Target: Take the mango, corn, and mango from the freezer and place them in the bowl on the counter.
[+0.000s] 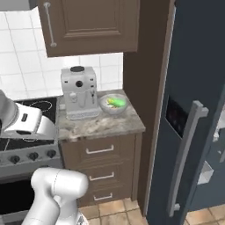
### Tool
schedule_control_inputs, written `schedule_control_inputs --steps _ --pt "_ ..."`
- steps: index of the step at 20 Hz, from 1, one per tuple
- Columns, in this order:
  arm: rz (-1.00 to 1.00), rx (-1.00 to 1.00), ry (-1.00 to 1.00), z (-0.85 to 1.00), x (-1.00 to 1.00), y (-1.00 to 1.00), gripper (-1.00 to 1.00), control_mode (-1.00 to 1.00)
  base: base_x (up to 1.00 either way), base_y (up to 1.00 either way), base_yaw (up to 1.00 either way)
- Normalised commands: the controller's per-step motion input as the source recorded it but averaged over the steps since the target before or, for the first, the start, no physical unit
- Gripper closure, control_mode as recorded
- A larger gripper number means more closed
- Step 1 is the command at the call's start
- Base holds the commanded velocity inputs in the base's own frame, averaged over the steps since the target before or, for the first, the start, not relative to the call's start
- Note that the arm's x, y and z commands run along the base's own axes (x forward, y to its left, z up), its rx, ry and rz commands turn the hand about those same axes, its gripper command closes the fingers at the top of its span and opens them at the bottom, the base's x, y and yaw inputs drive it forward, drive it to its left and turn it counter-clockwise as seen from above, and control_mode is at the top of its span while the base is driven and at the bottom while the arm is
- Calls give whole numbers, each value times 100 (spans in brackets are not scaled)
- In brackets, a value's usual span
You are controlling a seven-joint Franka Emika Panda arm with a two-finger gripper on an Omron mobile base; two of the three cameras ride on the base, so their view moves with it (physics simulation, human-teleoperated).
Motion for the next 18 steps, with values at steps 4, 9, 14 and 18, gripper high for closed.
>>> schedule_control_inputs --steps 4,9,14,18 --pt "0 0 0 0 0 0 -100 100 -1 4 -100" --pt "0 0 0 0 0 0 -100 100 0 3 -100" --pt "0 0 0 0 0 0 -100 100 0 1 -97" --pt "0 0 0 0 0 0 -100 100 0 0 -91"
